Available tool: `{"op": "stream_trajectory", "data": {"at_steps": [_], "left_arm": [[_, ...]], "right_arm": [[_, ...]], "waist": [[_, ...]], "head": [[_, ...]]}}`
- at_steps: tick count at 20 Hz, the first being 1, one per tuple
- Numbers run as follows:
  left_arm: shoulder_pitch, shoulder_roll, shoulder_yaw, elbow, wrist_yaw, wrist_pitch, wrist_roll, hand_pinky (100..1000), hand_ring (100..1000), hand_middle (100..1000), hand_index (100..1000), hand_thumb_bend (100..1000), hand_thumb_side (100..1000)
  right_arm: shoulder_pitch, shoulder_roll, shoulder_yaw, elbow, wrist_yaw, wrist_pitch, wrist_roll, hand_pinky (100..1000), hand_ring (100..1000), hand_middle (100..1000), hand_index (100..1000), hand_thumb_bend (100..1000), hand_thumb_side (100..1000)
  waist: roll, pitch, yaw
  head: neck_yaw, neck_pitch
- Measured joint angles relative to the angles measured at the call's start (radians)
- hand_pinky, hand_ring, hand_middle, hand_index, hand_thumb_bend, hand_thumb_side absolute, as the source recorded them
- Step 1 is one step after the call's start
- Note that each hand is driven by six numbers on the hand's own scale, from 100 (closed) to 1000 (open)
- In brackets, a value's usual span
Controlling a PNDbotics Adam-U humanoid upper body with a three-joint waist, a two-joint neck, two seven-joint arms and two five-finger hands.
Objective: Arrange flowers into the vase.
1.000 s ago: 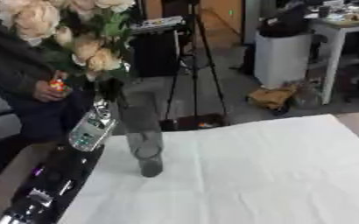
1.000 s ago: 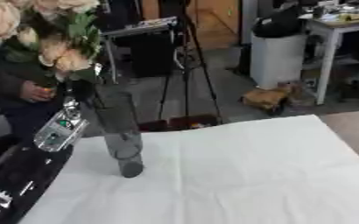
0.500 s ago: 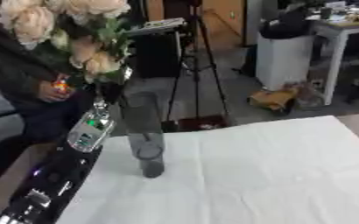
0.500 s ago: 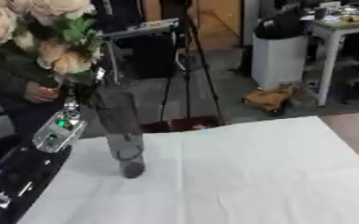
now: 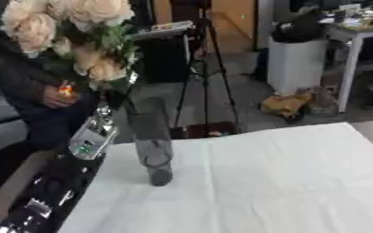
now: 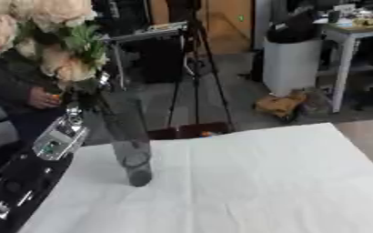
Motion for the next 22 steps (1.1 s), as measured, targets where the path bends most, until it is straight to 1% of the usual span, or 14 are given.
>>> {"op": "stream_trajectory", "data": {"at_steps": [5, 10, 13, 16, 22], "left_arm": [[0.011, 0.000, -0.006, -0.017, 0.002, 0.001, -0.016, 718, 603, 427, 860, 944, 907], [0.024, 0.000, -0.013, -0.037, 0.003, 0.005, -0.030, 718, 603, 427, 861, 946, 913], [0.036, 0.000, -0.019, -0.052, 0.006, 0.008, -0.040, 720, 605, 430, 863, 962, 907], [0.050, 0.000, -0.025, -0.071, 0.006, 0.010, -0.049, 722, 606, 435, 864, 1000, 872], [0.084, 0.000, -0.036, -0.129, -0.006, 0.009, -0.050, 732, 623, 459, 877, 1000, 791]], "right_arm": [[0.007, 0.005, -0.001, 0.000, 0.000, 0.004, 0.000, 100, 236, 133, 377, 413, 664], [0.009, 0.009, -0.003, 0.000, 0.000, 0.008, -0.001, 100, 235, 133, 377, 413, 662], [0.013, 0.010, -0.005, 0.000, 0.000, 0.010, -0.001, 100, 235, 133, 377, 414, 661], [0.015, 0.013, -0.006, 0.000, 0.000, 0.012, -0.003, 100, 235, 133, 377, 414, 660], [0.015, 0.018, -0.006, -0.001, 0.000, 0.017, -0.001, 100, 235, 134, 377, 415, 658]], "waist": [[0.000, -0.005, 0.007], [0.000, -0.010, 0.013], [-0.003, -0.013, 0.015], [-0.007, -0.015, 0.019], [-0.014, -0.019, 0.019]], "head": [[-0.005, 0.008], [-0.012, 0.009], [-0.016, 0.013], [-0.021, 0.016], [-0.025, 0.016]]}}
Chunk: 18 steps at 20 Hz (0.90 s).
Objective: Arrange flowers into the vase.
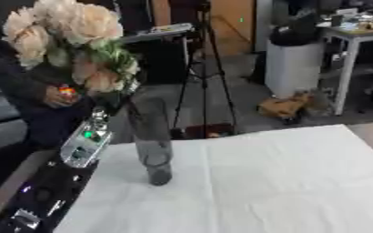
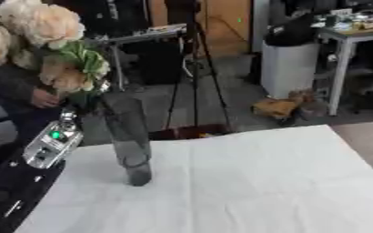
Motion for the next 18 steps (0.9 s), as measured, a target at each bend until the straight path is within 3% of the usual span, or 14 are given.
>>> {"op": "stream_trajectory", "data": {"at_steps": [7, 18], "left_arm": [[0.024, 0.006, -0.009, -0.072, -0.021, 0.007, -0.007, 737, 629, 467, 880, 1000, 749], [0.067, 0.017, -0.018, -0.137, -0.038, 0.027, -0.028, 740, 632, 470, 880, 1000, 754]], "right_arm": [[0.000, 0.007, -0.001, -0.003, -0.001, 0.005, -0.003, 100, 235, 134, 377, 415, 656], [0.001, 0.009, -0.006, -0.004, -0.009, 0.010, -0.001, 100, 234, 134, 377, 413, 655]], "waist": [[-0.004, -0.003, 0.001], [-0.018, -0.006, 0.016]], "head": [[-0.005, 0.001], [-0.009, 0.007]]}}
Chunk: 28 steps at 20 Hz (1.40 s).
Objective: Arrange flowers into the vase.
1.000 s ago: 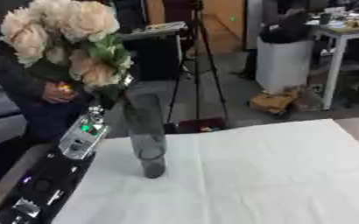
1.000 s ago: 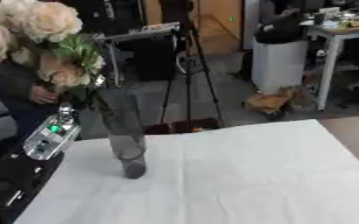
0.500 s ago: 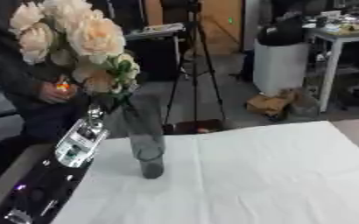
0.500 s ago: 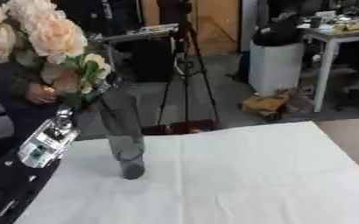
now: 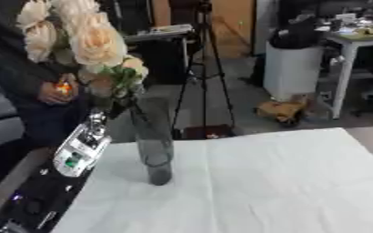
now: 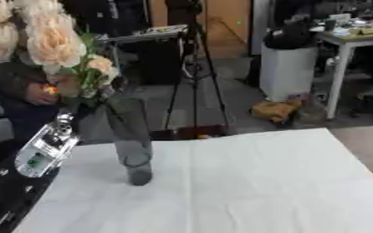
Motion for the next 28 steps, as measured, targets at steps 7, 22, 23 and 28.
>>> {"op": "stream_trajectory", "data": {"at_steps": [7, 22, 23, 28], "left_arm": [[0.047, 0.009, -0.007, -0.046, -0.016, 0.012, -0.011, 739, 633, 471, 882, 1000, 765], [0.103, 0.009, -0.020, -0.113, -0.035, 0.024, -0.025, 741, 634, 472, 881, 1000, 767], [0.117, 0.009, -0.020, -0.123, -0.036, 0.022, -0.023, 741, 634, 472, 881, 1000, 767], [0.167, 0.014, -0.019, -0.194, -0.035, 0.016, -0.015, 739, 633, 471, 879, 1000, 753]], "right_arm": [[0.000, 0.004, 0.000, 0.000, -0.001, -0.001, 0.001, 100, 234, 134, 377, 413, 656], [0.000, 0.008, 0.000, 0.000, -0.001, -0.005, -0.001, 100, 233, 133, 377, 412, 658], [0.000, 0.008, 0.000, 0.000, -0.001, -0.005, -0.001, 100, 233, 133, 377, 412, 658], [0.000, 0.008, -0.001, 0.000, -0.001, -0.007, -0.002, 100, 233, 134, 378, 412, 660]], "waist": [[-0.011, 0.000, 0.010], [-0.011, 0.000, 0.019], [-0.011, 0.000, 0.020], [-0.011, 0.000, 0.025]], "head": [[-0.004, 0.002], [-0.006, 0.002], [-0.006, 0.002], [-0.009, 0.002]]}}
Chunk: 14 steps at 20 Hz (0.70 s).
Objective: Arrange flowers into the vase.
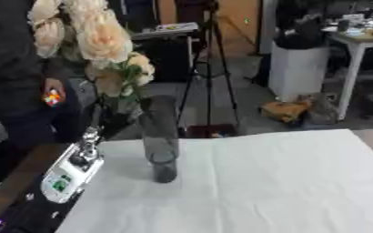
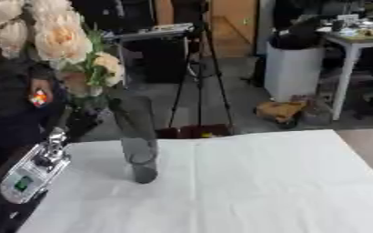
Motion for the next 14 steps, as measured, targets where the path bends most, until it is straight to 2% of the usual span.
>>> {"op": "stream_trajectory", "data": {"at_steps": [7, 12, 14], "left_arm": [[0.079, 0.021, 0.007, -0.117, 0.016, -0.004, 0.016, 736, 630, 470, 879, 1000, 751], [0.088, 0.022, 0.008, -0.160, 0.025, 0.008, 0.023, 731, 626, 466, 879, 1000, 749], [0.112, 0.024, 0.009, -0.182, 0.031, 0.003, 0.025, 731, 626, 466, 879, 1000, 748]], "right_arm": [[0.004, 0.001, -0.005, 0.000, 0.001, -0.002, 0.002, 100, 233, 133, 378, 412, 661], [0.005, 0.001, -0.006, 0.000, 0.001, -0.002, 0.002, 100, 233, 133, 378, 404, 661], [0.007, 0.001, -0.006, 0.000, 0.001, -0.003, 0.003, 100, 233, 134, 378, 411, 661]], "waist": [[0.000, 0.000, 0.014], [0.000, 0.000, 0.016], [0.000, 0.000, 0.032]], "head": [[-0.004, 0.000], [-0.004, 0.000], [-0.004, 0.000]]}}
